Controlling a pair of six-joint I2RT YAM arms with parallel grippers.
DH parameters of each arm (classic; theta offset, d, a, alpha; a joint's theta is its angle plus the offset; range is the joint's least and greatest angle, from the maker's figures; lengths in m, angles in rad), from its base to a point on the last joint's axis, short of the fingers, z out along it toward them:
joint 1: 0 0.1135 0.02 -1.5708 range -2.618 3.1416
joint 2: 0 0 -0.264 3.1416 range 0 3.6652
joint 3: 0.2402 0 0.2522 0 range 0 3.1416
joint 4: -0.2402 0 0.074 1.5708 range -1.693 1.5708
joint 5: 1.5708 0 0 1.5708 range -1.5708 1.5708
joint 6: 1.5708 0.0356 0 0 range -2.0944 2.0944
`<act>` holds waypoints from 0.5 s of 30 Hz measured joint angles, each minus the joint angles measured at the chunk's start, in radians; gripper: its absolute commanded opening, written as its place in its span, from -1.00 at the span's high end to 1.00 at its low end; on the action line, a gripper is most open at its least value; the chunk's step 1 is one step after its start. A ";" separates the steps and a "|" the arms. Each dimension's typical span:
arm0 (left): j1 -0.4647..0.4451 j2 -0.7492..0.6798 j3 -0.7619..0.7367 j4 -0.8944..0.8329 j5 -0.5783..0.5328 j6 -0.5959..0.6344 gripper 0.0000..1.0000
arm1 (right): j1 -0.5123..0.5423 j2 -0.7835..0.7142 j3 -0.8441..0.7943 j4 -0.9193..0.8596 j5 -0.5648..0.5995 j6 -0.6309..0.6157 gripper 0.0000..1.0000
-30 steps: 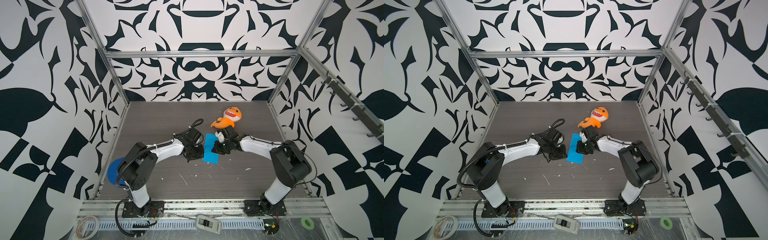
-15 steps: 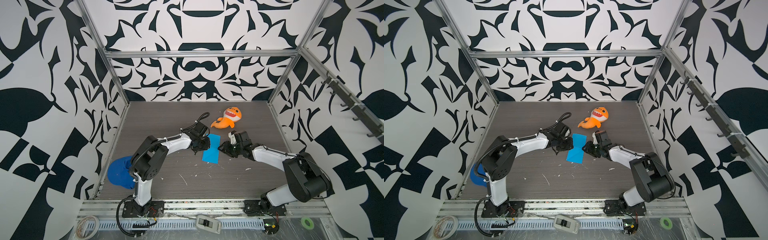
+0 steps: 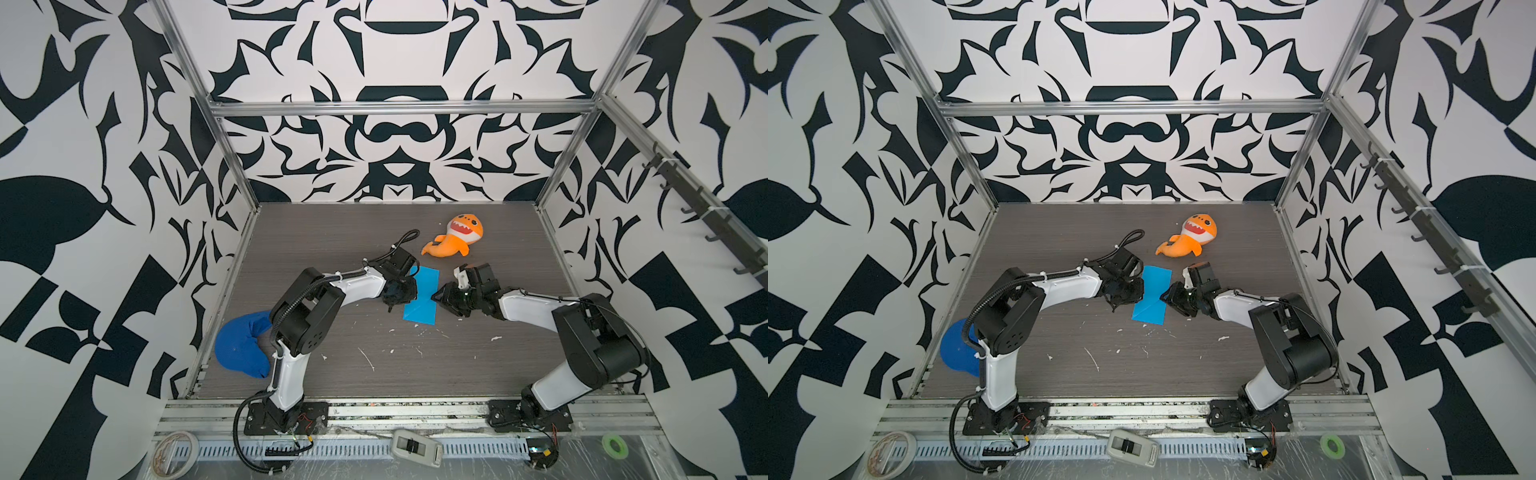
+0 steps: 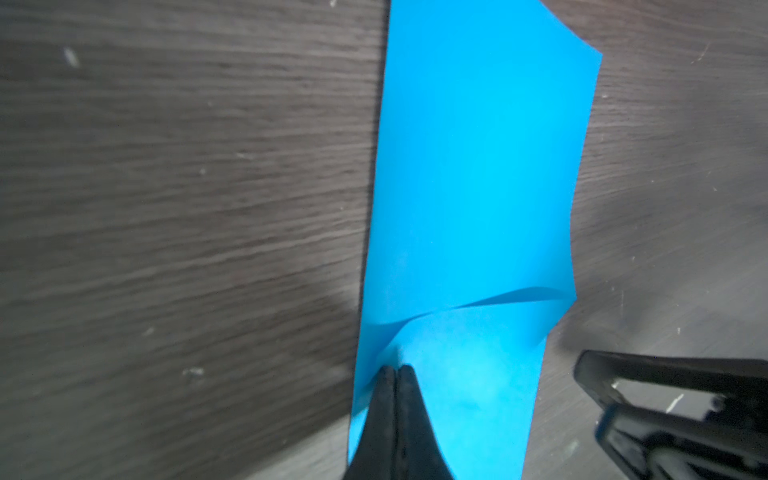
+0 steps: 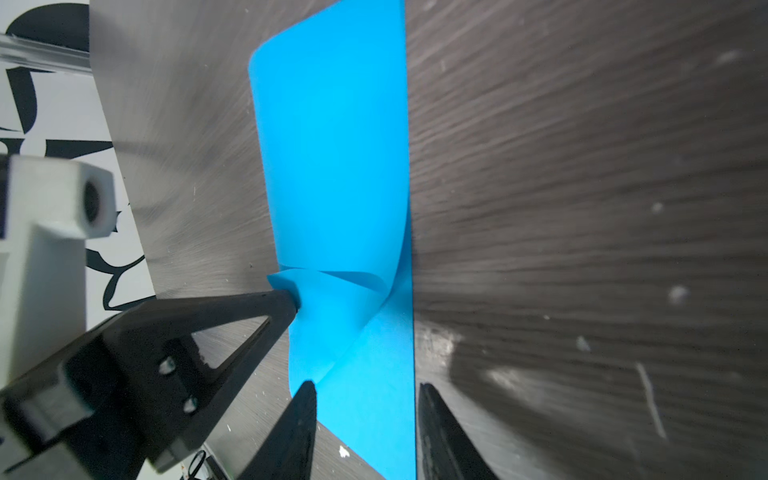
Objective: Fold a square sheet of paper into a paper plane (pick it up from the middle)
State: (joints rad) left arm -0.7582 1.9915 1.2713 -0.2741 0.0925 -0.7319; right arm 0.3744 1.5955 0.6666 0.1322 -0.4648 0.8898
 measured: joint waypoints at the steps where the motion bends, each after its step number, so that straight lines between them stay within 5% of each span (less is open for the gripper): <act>1: 0.000 0.000 0.000 0.000 0.000 0.000 0.92 | 0.000 0.014 0.002 0.006 -0.003 0.008 0.13; 15: 0.000 0.002 0.000 0.000 0.002 -0.004 0.93 | 0.000 0.075 0.020 0.090 -0.014 0.068 0.30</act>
State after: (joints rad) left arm -0.7582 1.9930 1.2713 -0.2741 0.0948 -0.7361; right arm 0.3744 1.6703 0.6865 0.2222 -0.4789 0.9573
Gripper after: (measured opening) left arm 0.041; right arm 0.348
